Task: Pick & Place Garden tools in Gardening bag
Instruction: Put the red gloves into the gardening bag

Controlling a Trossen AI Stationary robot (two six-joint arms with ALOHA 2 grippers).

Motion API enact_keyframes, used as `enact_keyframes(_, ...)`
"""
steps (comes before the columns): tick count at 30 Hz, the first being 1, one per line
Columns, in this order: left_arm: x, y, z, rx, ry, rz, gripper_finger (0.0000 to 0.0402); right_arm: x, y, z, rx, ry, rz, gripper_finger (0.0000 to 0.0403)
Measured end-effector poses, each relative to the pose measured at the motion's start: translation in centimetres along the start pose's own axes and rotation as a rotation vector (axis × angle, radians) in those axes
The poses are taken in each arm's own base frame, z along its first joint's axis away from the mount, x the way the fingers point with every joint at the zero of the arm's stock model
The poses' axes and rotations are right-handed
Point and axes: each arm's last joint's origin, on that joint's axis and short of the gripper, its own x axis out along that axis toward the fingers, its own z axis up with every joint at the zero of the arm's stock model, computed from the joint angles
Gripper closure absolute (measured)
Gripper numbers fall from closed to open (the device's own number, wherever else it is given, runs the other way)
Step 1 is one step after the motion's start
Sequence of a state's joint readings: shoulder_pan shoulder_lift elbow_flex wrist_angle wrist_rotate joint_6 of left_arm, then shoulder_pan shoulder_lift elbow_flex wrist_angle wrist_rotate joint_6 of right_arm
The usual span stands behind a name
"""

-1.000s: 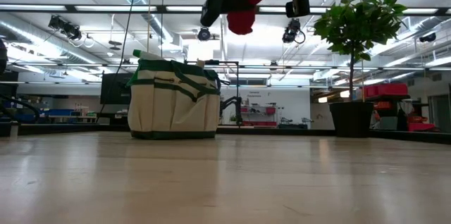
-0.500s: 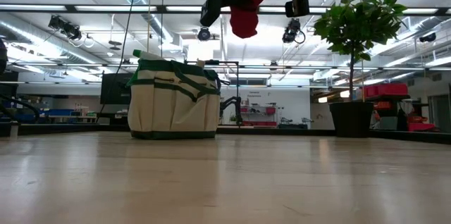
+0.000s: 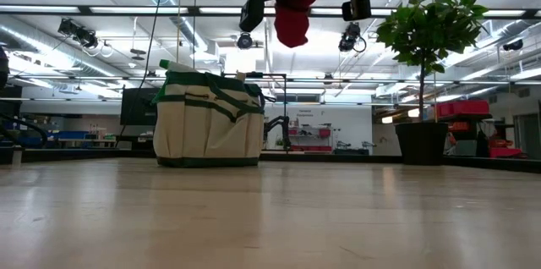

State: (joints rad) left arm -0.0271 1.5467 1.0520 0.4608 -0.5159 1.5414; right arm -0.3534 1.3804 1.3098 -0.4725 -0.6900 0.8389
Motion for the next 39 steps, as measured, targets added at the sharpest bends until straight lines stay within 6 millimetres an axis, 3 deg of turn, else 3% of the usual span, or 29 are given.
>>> enact_keyframes(19,-0.3,-0.1,0.4,-0.027,0.04,-0.004,0.037,-0.6,-0.3,0.2,0.025,0.014,0.012,0.0204)
enact_keyframes(29,-0.8,-0.2,1.1,-0.057,0.049,-0.018,0.0373,-2.8,-0.4,0.6,-0.021,-0.04,0.002,0.021)
enact_keyframes(39,-1.4,0.8,0.3,-0.139,0.039,-0.015,0.0374,-5.7,0.4,-0.5,-0.161,-0.187,-0.147,0.0236)
